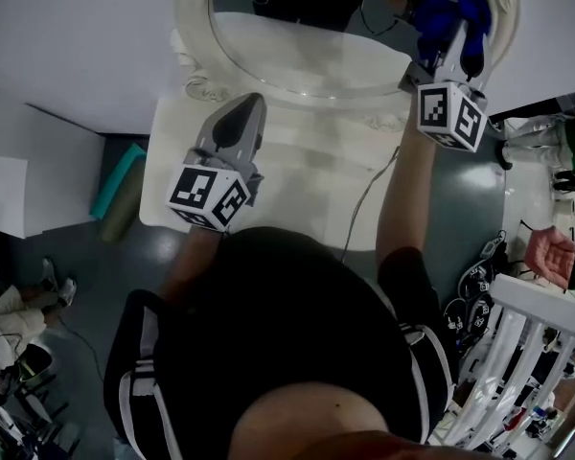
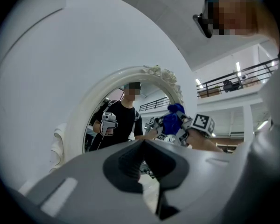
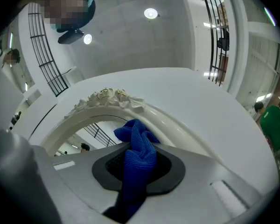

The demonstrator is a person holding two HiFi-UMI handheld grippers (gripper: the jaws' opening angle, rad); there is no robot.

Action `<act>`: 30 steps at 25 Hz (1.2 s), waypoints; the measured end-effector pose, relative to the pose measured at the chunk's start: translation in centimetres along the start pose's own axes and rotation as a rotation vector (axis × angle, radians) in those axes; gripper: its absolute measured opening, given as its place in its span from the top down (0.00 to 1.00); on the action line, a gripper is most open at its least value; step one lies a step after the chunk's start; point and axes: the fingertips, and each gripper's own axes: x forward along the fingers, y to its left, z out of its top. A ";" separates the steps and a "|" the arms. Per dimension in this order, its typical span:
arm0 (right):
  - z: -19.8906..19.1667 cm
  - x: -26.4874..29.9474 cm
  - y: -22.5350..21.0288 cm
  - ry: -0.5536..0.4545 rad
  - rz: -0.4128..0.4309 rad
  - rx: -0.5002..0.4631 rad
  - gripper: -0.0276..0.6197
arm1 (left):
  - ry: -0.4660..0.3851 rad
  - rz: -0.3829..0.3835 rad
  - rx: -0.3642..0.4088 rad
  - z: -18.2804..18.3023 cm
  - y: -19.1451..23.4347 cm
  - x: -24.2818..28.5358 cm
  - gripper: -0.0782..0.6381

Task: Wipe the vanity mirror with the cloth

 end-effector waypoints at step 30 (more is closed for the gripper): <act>-26.1 -13.6 17.4 0.350 0.669 -0.593 0.88 | 0.064 0.057 -0.069 -3.3 3.8 -1.2 0.88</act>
